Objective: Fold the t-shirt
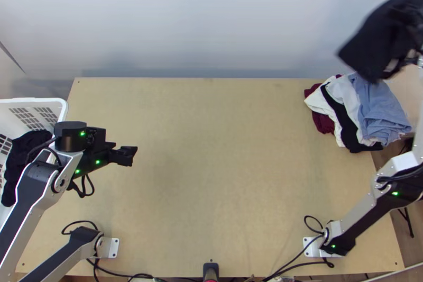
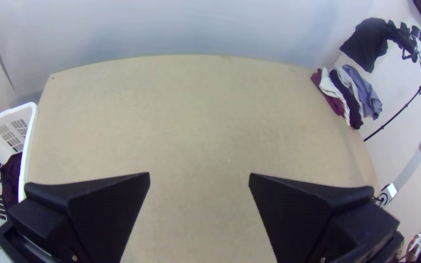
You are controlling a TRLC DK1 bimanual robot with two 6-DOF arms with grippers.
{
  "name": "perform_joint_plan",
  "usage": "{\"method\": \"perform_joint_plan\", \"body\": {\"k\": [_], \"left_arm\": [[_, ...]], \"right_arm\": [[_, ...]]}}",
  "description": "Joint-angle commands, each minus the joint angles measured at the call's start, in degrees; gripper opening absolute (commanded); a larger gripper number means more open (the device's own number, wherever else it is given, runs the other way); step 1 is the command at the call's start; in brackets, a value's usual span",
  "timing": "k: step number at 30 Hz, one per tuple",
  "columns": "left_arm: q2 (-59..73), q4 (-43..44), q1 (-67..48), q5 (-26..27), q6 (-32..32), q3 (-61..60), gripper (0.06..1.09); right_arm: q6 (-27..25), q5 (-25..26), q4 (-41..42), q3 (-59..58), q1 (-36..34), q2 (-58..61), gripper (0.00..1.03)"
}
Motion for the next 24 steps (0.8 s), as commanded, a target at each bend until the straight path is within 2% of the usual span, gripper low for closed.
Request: {"method": "perform_joint_plan", "body": {"k": [1, 8, 24], "left_arm": [[-1.16, -0.26, -0.03, 0.14, -0.44, -0.55, 1.04], [-1.33, 0.09, -0.03, 0.14, -0.44, -1.25, 1.04], [-5.99, -0.70, 0.67, 0.05, -0.09, -3.80, 1.04]], "right_arm": [[-5.43, -0.81, 3.79, -1.49, -10.25, -0.43, 0.03], [-7.02, -1.42, 4.40, -3.60, -14.20, -0.52, 0.03], [-8.25, -1.33, 4.93, -5.27, -13.32, -0.69, 0.03]]}}
